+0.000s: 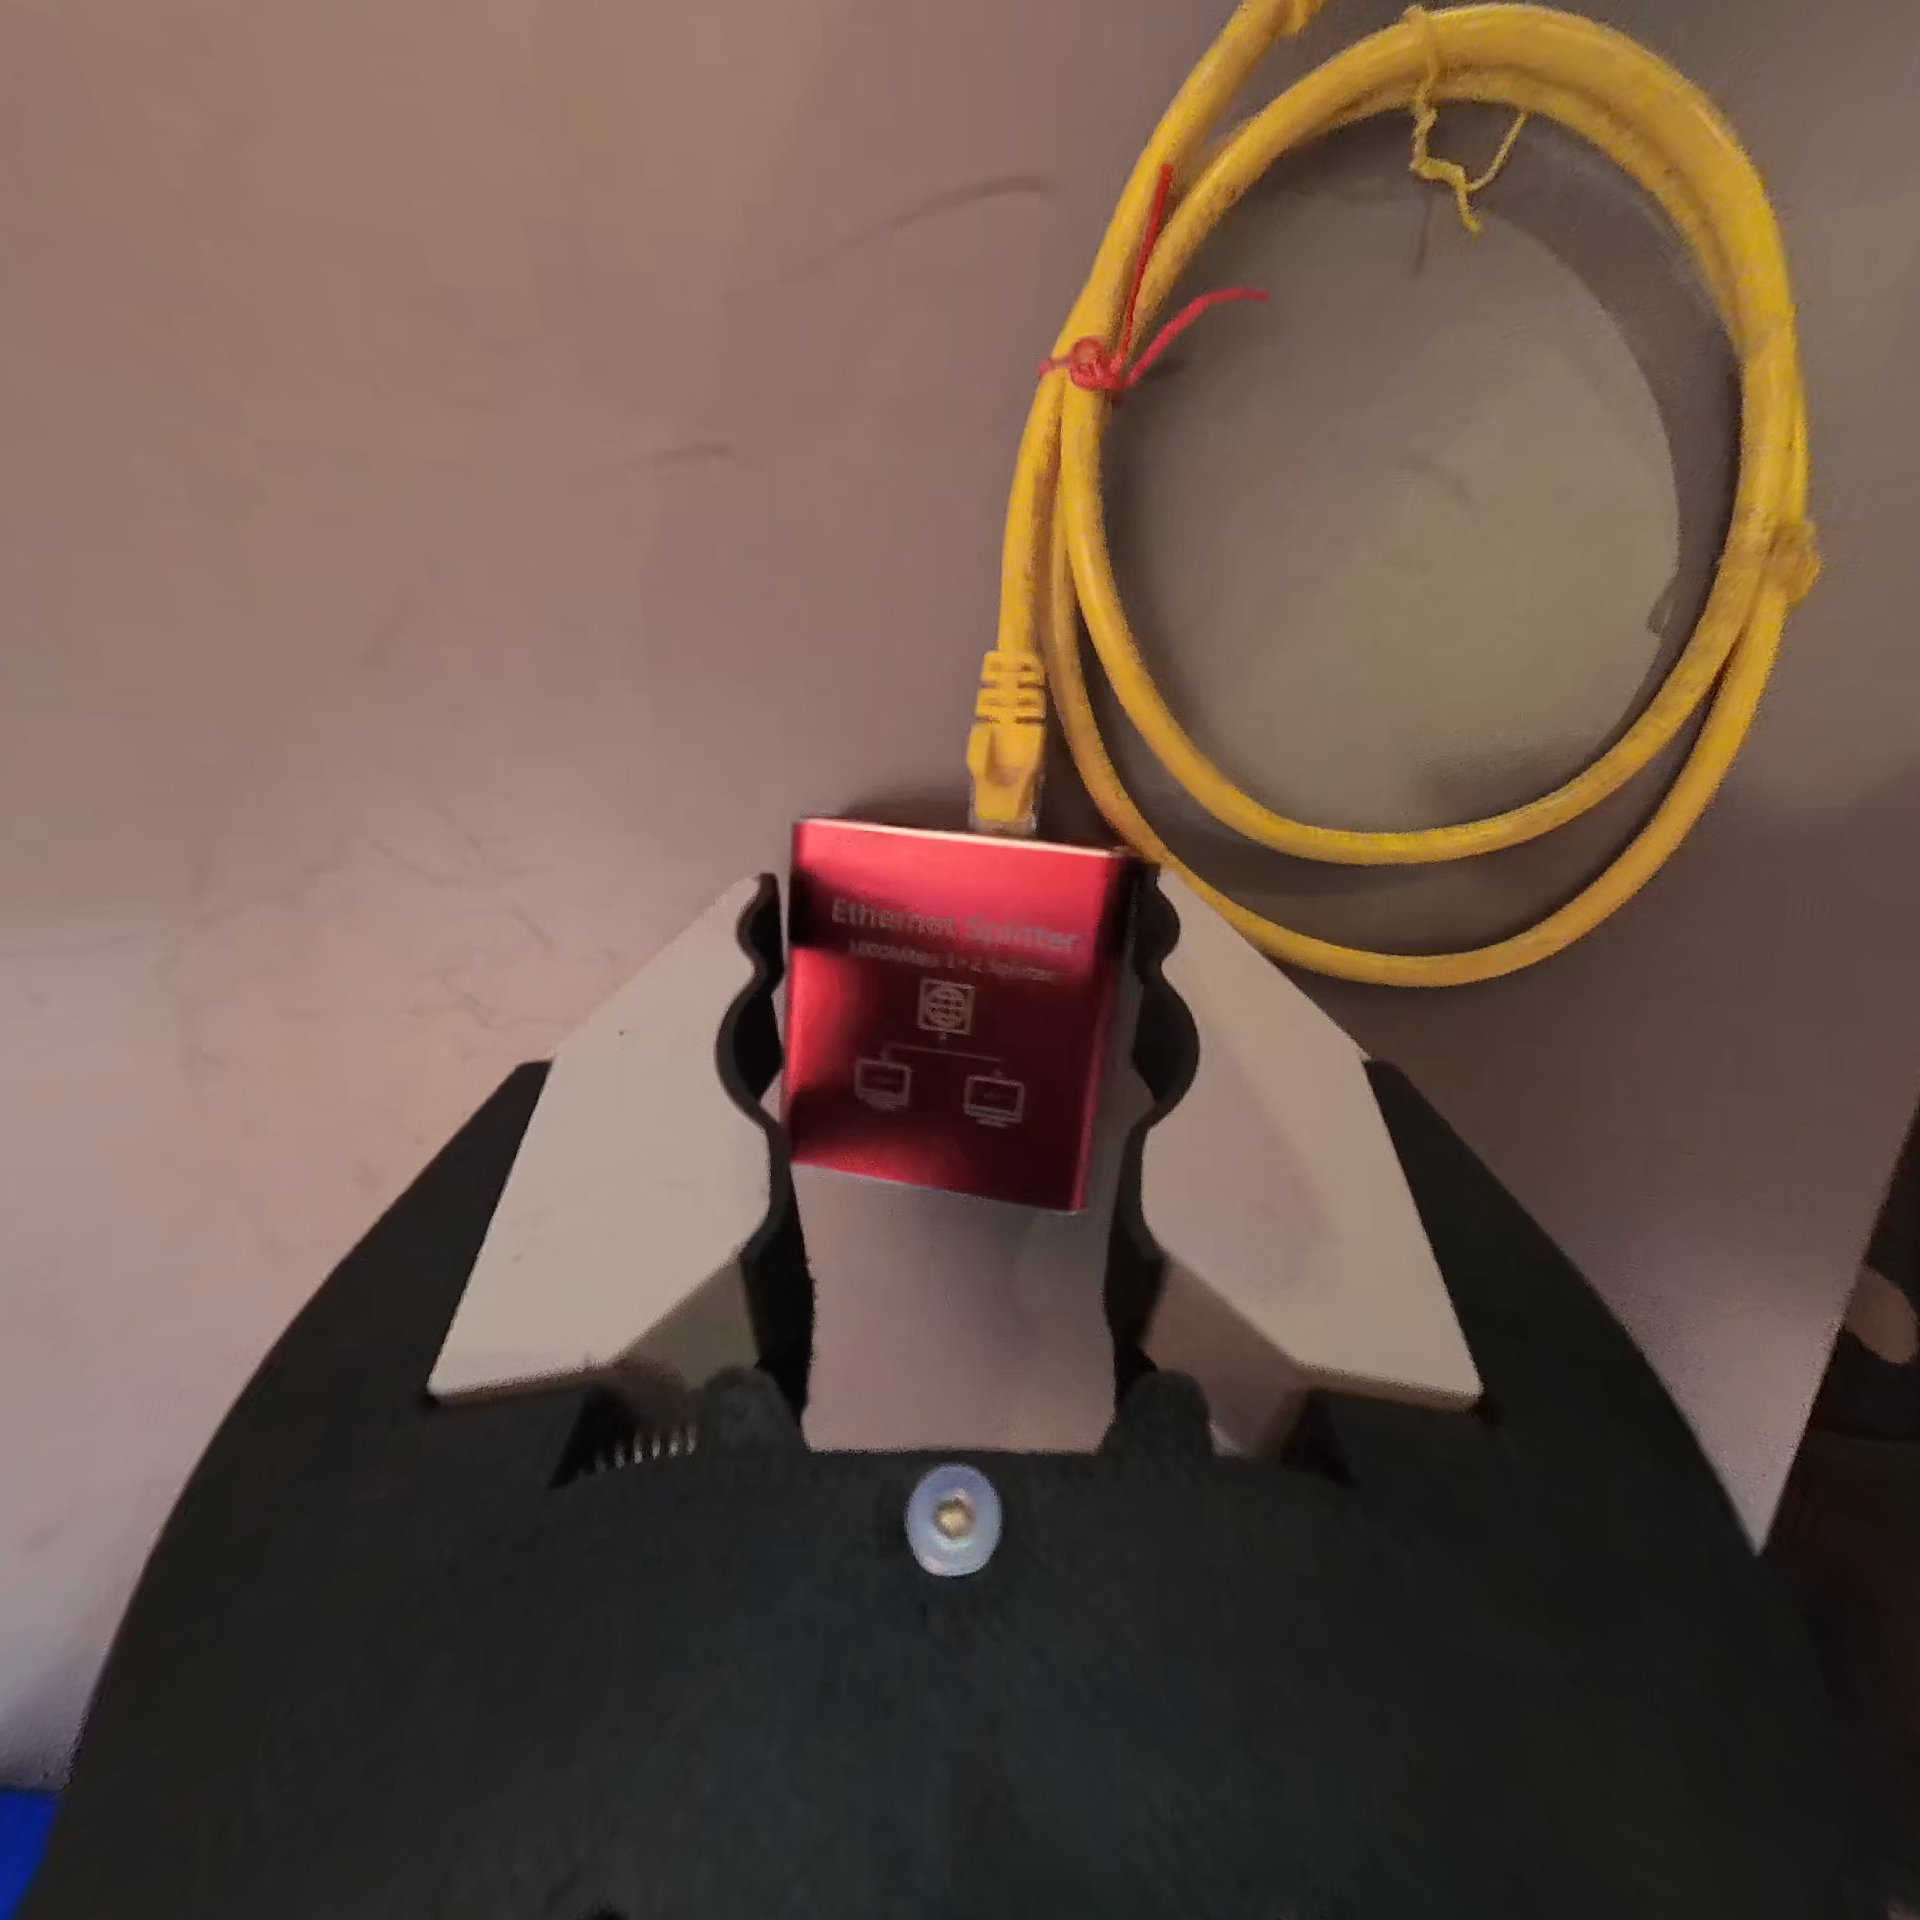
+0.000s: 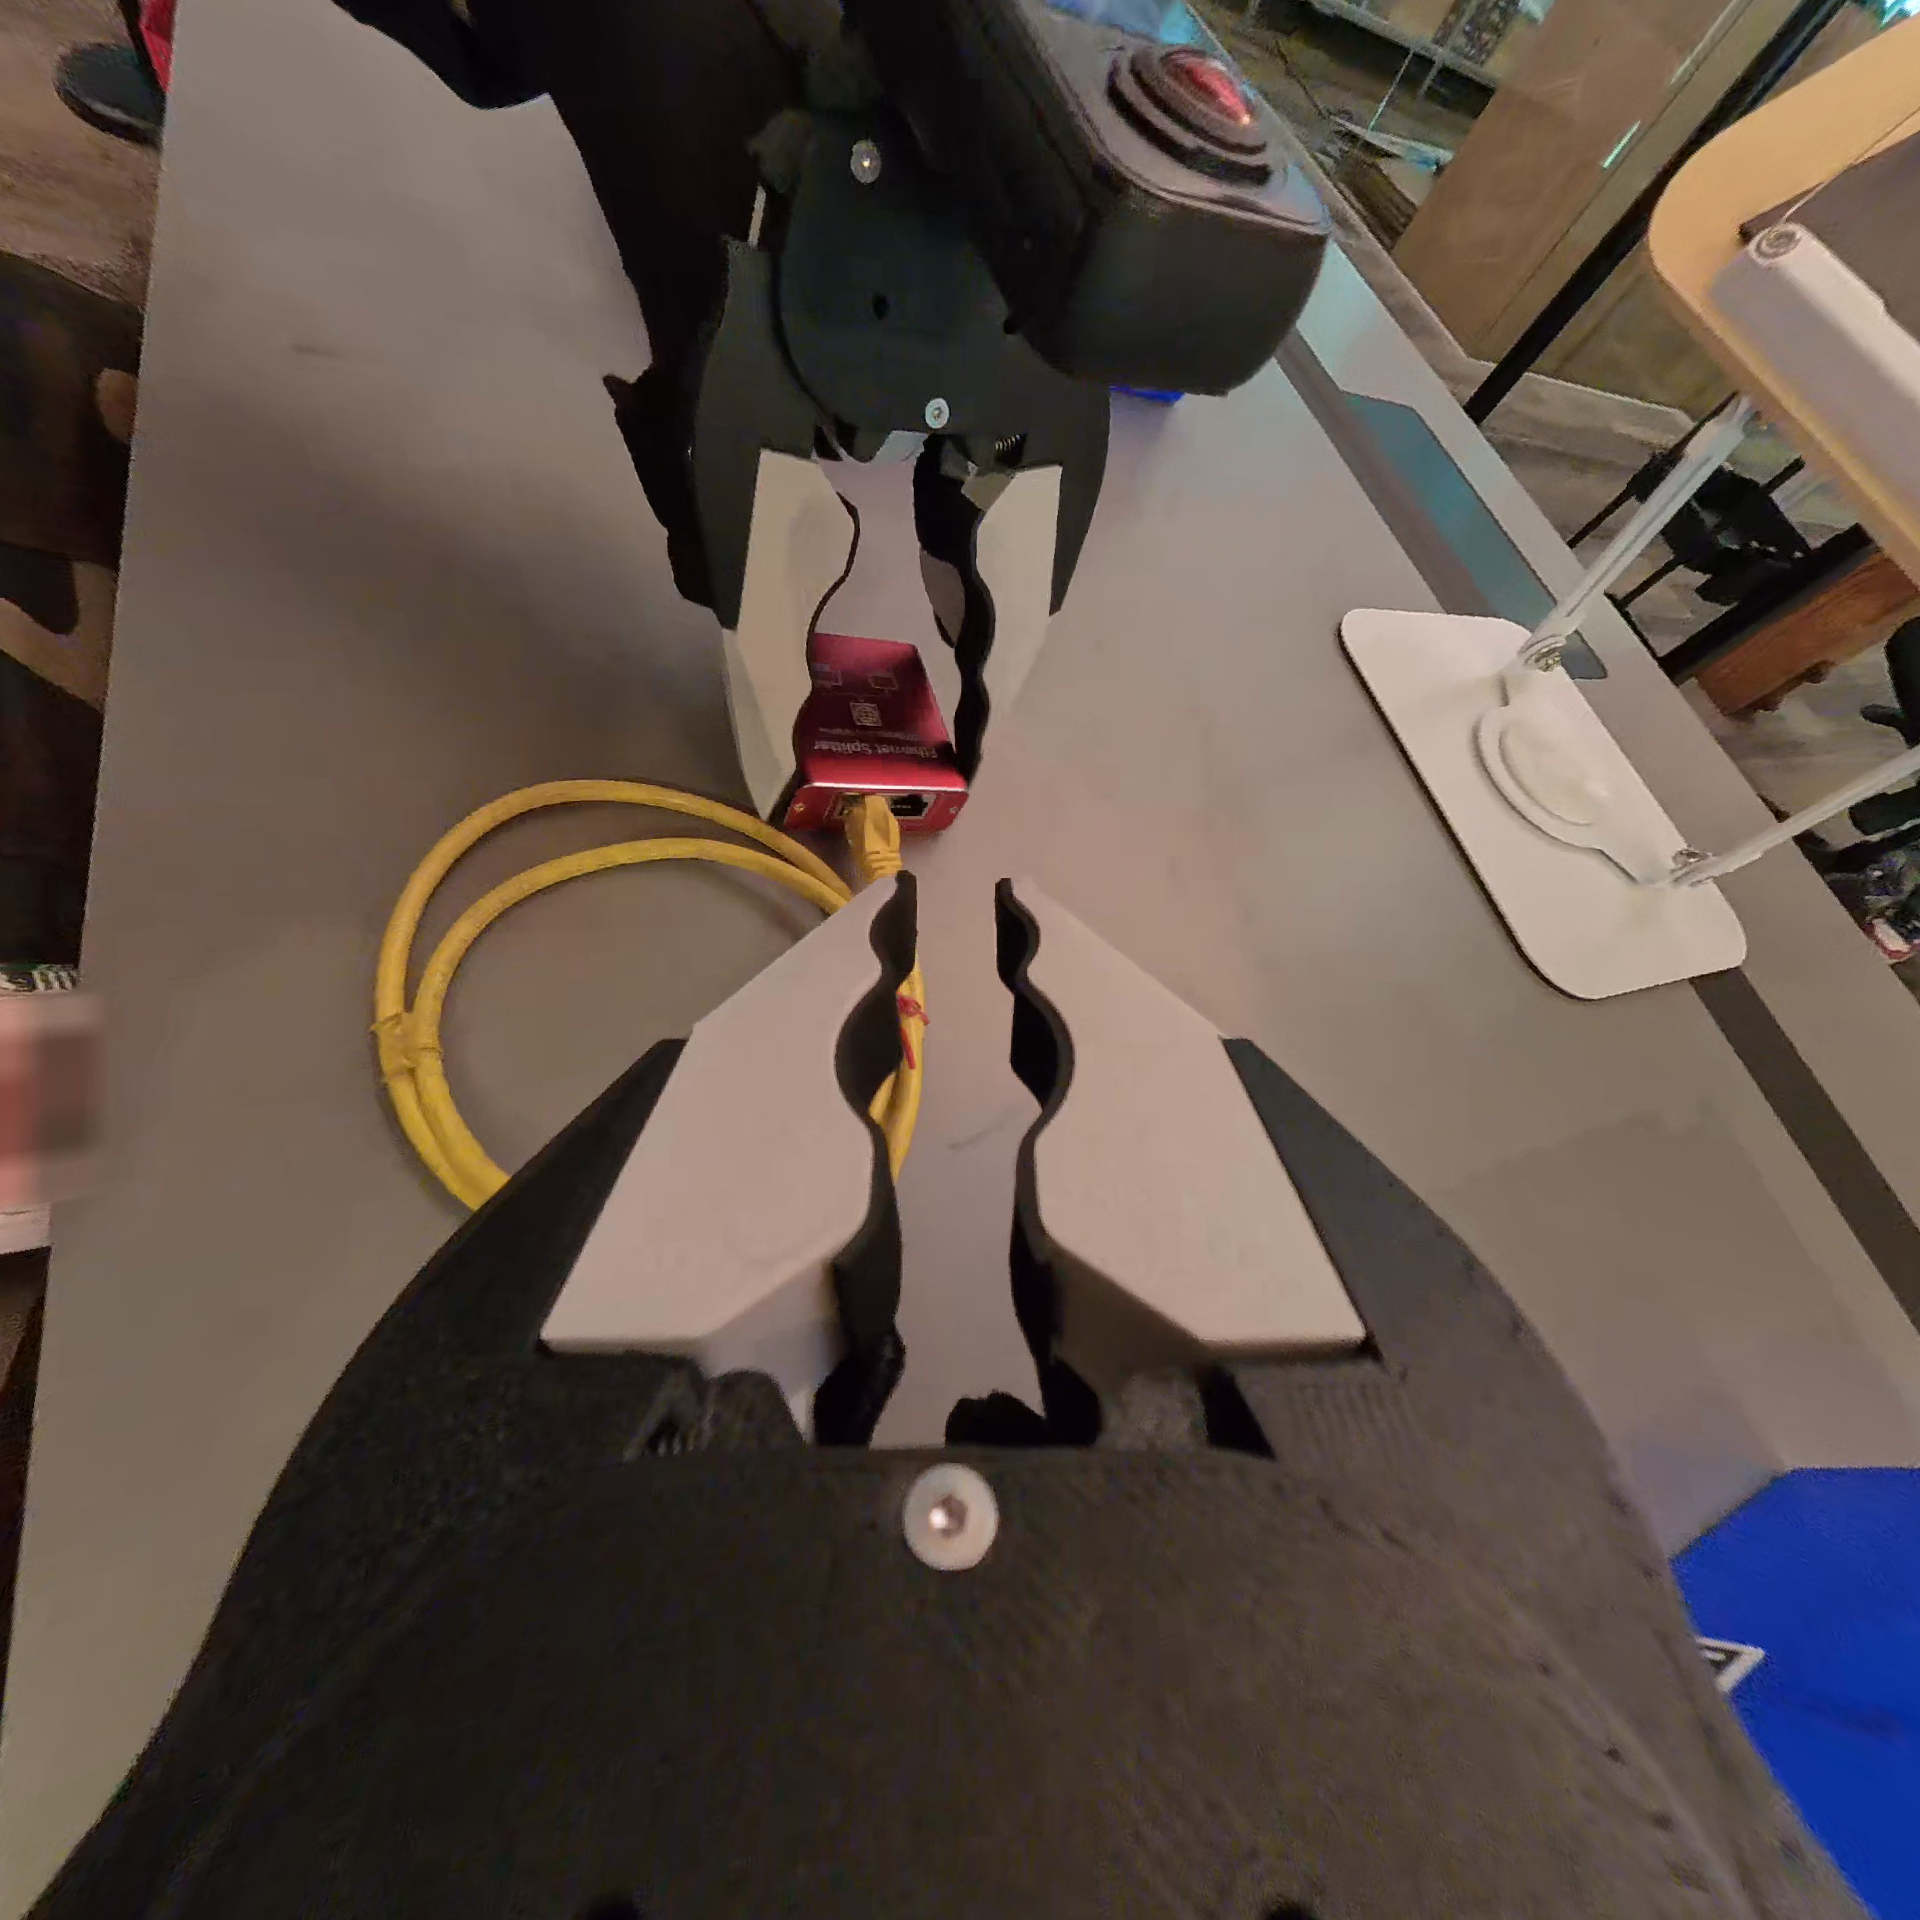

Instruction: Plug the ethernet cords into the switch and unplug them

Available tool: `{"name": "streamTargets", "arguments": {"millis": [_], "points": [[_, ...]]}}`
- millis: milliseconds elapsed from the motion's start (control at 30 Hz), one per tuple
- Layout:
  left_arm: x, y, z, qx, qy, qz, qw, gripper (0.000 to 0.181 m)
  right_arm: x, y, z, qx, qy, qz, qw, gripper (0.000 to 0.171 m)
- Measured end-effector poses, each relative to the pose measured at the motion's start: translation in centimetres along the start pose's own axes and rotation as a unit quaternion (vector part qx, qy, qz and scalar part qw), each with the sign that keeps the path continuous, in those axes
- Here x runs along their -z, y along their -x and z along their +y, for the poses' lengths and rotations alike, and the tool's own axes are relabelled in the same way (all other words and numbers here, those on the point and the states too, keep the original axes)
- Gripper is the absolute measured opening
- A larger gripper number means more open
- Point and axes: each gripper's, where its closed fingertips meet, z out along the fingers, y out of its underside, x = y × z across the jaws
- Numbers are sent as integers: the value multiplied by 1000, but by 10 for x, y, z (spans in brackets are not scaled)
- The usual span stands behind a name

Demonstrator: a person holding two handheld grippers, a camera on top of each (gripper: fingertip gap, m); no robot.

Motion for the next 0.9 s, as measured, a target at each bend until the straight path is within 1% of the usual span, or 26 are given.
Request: {"name": "streamTargets", "arguments": {"millis": [33,100,167,267,300,367,400,467,533,567,633,667,767,800,900], "points": [[2,0,1,-5,0,-9,1000,70,1,1,-2,2,0,1,1000,12],[12,-4,-1,-4,-18,-13,1000,74,4,2,-7,5,-2,5,1000,12],[25,0,-1,-4,-33,-43,999,75,7,3,-13,5,-7,7,1000,12],[50,2,7,-29,-33,-84,996,75,12,6,-20,9,-11,9,1000,10],[66,3,9,-42,-44,-107,992,70,14,7,-22,12,-10,11,1000,10],[112,16,17,-56,-68,-182,979,58,19,10,-27,14,-11,14,1000,10],[138,24,27,-58,-77,-217,971,55,21,11,-30,15,-12,15,1000,10],[188,49,62,-42,-66,-287,955,49,26,13,-34,12,-16,15,1000,9],[227,76,104,-52,-27,-362,930,44,28,16,-38,7,-23,10,1000,8],[237,84,125,-57,1,-377,924,44,28,17,-40,6,-24,7,1000,7],[248,100,163,-70,61,-402,911,46,25,19,-44,10,-22,6,1000,6],[247,107,182,-78,87,-403,908,46,23,21,-46,12,-21,4,1000,6],[229,123,229,-93,136,-391,906,50,16,28,-53,16,-21,-4,1000,5],[219,124,240,-102,148,-379,908,53,15,30,-54,18,-19,-6,1000,4],[195,136,251,-157,167,-399,888,52,13,34,-53,21,-10,-10,1000,4]]}}
